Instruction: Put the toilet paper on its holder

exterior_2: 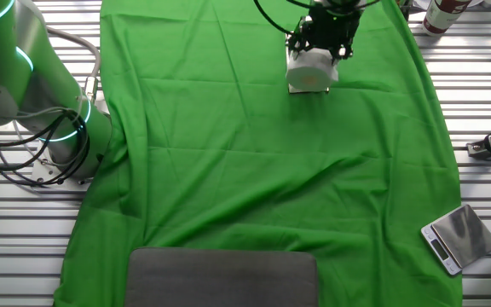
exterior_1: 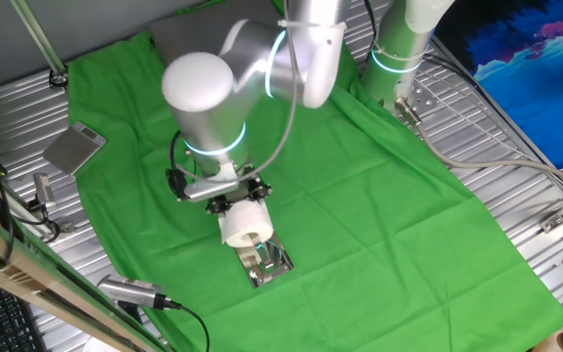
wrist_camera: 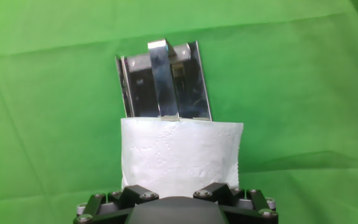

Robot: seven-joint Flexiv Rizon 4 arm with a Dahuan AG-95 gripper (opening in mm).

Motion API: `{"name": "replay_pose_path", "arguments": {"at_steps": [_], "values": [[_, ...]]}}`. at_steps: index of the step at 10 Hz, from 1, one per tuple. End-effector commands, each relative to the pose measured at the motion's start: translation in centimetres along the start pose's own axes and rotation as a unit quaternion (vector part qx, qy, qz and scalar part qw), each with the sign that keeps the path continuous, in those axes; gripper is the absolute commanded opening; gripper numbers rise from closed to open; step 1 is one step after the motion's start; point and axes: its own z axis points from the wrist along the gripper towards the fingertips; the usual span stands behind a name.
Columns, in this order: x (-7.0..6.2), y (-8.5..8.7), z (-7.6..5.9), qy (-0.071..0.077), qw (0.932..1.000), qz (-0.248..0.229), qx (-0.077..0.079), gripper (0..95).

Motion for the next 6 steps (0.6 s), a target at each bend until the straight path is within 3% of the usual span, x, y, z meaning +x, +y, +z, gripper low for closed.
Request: {"name": "replay_pose_path", "arguments": {"at_steps": [1, 2, 4, 6], "values": [[-0.46, 0.22, -0.17, 0.009, 0.9999, -0.008, 0.003, 0.0], [-0.81, 0.34, -0.24, 0.013, 0.9998, -0.011, 0.005, 0.0], [-0.82, 0.33, -0.24, 0.008, 0.9994, -0.029, 0.017, 0.0], [-0.81, 0.33, -0.24, 0.018, 0.9969, -0.068, 0.035, 0.0]]}}
